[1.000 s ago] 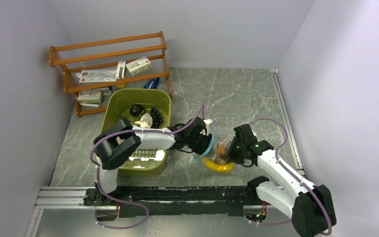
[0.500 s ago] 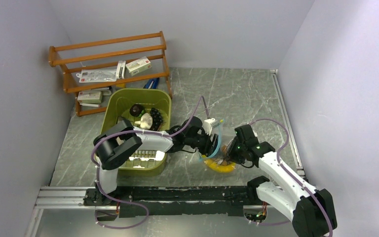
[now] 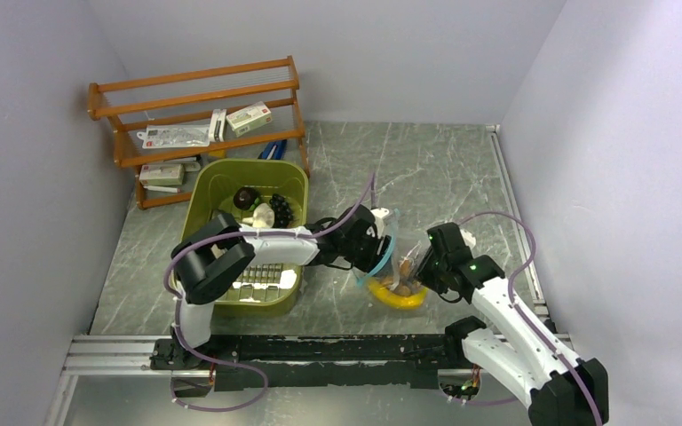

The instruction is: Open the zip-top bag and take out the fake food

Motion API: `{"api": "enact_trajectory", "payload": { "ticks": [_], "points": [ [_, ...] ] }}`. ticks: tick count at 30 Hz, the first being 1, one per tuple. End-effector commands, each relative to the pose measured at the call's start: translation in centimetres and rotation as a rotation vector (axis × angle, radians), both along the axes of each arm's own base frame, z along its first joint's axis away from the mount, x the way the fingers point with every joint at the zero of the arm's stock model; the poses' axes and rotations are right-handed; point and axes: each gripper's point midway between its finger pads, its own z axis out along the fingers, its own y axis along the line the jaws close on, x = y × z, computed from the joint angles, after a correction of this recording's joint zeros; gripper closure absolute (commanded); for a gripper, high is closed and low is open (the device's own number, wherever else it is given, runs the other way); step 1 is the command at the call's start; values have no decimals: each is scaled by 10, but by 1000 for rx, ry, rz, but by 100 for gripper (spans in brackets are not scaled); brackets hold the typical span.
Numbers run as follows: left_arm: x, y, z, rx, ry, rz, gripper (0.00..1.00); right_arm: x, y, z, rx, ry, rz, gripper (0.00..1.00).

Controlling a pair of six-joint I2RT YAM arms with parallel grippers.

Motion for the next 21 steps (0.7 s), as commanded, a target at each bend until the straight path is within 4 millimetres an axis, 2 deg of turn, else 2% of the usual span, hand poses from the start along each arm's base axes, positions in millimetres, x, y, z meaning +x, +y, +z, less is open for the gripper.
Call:
{"api": "enact_trajectory", "payload": {
  "ticks": [1,5,9,13,17,21],
  "points": [
    [10,5,-14,114,-35,26,34,-5,-10,-5,-44,39,-53,68],
    [-5,-5,-22,77,15,-49,31,-6,-7,-17,-44,73,-34,67],
    [-25,-21,-28,72,60,-159,31,-9,12,-30,30,107,43,67],
    [-30,-23,-30,66,61,-154,34,-10,21,-35,72,112,68,68],
    [-28,-23,-27,59,57,-137,55,-10,21,-34,80,99,65,68],
    [-23,-20,-16,49,26,-109,70,-9,14,-28,51,85,39,68]
  ]
}}
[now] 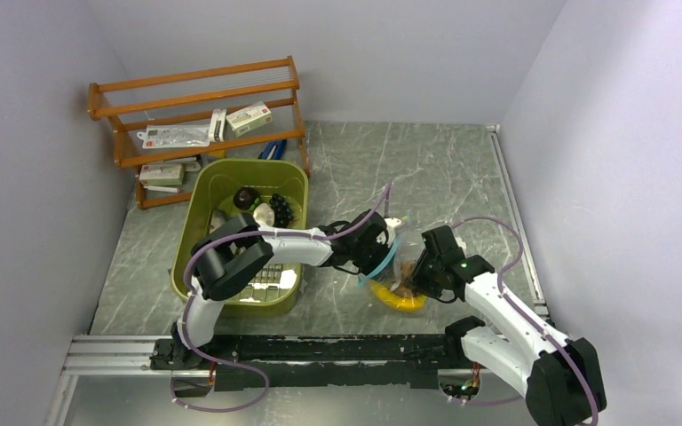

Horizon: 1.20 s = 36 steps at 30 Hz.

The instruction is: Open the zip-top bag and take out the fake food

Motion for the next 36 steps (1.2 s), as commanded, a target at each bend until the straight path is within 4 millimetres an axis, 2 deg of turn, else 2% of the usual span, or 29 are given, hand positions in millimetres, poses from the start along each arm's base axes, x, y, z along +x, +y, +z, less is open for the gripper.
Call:
{"api": "enact_trajectory", "payload": {
  "ticks": [1,4,5,10,14,18,24,36],
  "points": [
    [-9,0,11,-16,-11,-7,74,2,-1,8,-1,-28,-13,68],
    [-6,6,22,-16,-33,19,92,4,-11,17,-42,-46,-55,68],
    [-6,8,25,-18,-39,26,93,5,-15,21,-56,-55,-74,67],
    [-9,19,35,-13,-48,38,93,6,-30,31,-102,-94,-139,66],
    [-9,32,37,20,-66,57,93,3,-23,23,-72,-78,-112,65],
    [-7,52,32,105,-80,88,93,1,-18,17,-65,-41,-80,65],
    [-3,86,11,312,-79,149,93,8,-10,22,-36,-65,-48,65],
    [-8,95,32,319,-88,127,93,10,4,30,37,-102,2,65]
  ]
}}
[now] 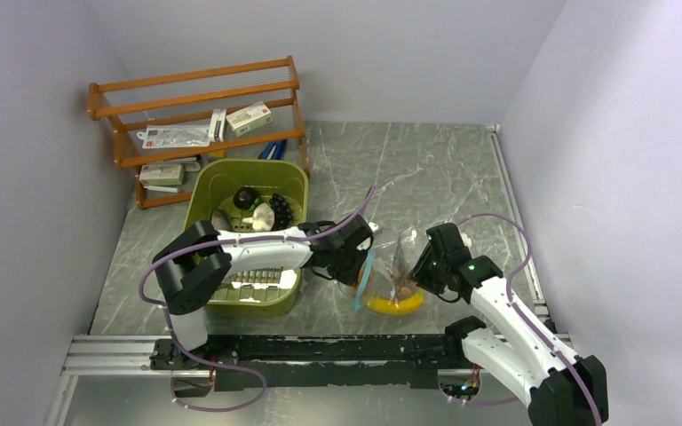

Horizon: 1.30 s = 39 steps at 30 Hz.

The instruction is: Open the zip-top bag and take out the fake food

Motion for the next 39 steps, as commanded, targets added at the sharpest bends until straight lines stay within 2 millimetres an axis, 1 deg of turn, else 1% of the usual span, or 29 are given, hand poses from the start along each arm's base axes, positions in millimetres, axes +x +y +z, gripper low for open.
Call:
{"api": "enact_trajectory", "payload": {
  "ticks": [1,4,6,12,14,18,24,27,30,33,35,39],
  "points": [
    [1,4,19,14,-31,-14,93,4,9,7,39,-38,37,65],
    [3,13,16,58,-42,-5,93,5,11,10,52,-48,41,65],
    [2,16,18,69,-45,-8,93,5,11,10,54,-47,43,65],
    [-8,2,49,-45,-29,-78,93,6,16,10,72,-54,55,65],
    [-8,0,60,-53,-33,-80,93,6,16,7,72,-42,52,65],
    [-10,5,73,-42,-33,-91,93,4,15,1,61,-13,41,65],
    [-22,17,82,-15,13,-113,93,5,13,-1,52,0,29,65],
    [-32,20,82,-3,63,-128,93,5,13,-1,50,2,26,65],
    [-36,33,75,72,79,-119,93,5,13,0,52,1,27,65],
    [-38,46,75,114,73,-121,93,4,12,-2,44,5,26,65],
    [-36,51,79,142,63,-108,93,4,11,-3,44,8,23,65],
    [-34,60,95,155,38,-69,93,3,11,-4,44,10,23,65]
  ]
}}
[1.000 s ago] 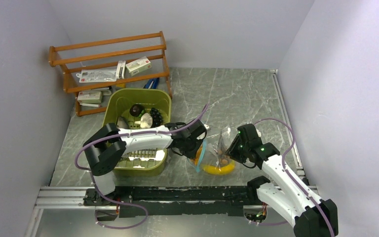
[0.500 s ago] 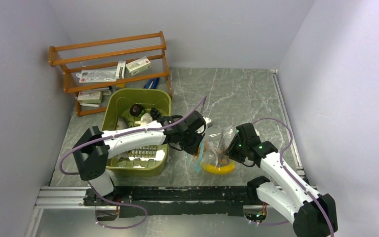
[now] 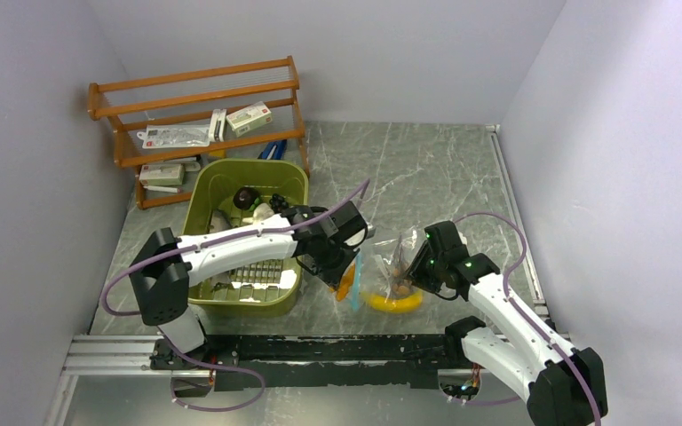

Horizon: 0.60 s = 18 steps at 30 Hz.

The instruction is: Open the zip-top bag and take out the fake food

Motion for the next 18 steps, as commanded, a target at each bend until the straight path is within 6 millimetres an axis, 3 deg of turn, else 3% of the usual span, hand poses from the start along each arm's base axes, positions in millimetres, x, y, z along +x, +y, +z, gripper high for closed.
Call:
{"api": "enact_trajectory", "payload": {
  "ticks": [1,5,12,15,18],
  "points": [
    [2,14,33,11,-57,32,93,-1,-2,-3,-9,3,-8,65],
    [6,11,61,-77,-116,52,93,-2,-2,-5,-8,0,-13,65],
    [44,28,108,-195,-341,275,93,-3,0,-9,-3,13,-1,65],
    [60,49,127,-219,-414,347,93,-2,-1,-7,-11,8,8,65],
    [82,86,127,-204,-406,456,93,-2,-3,-5,-24,7,9,65]
  ]
}}
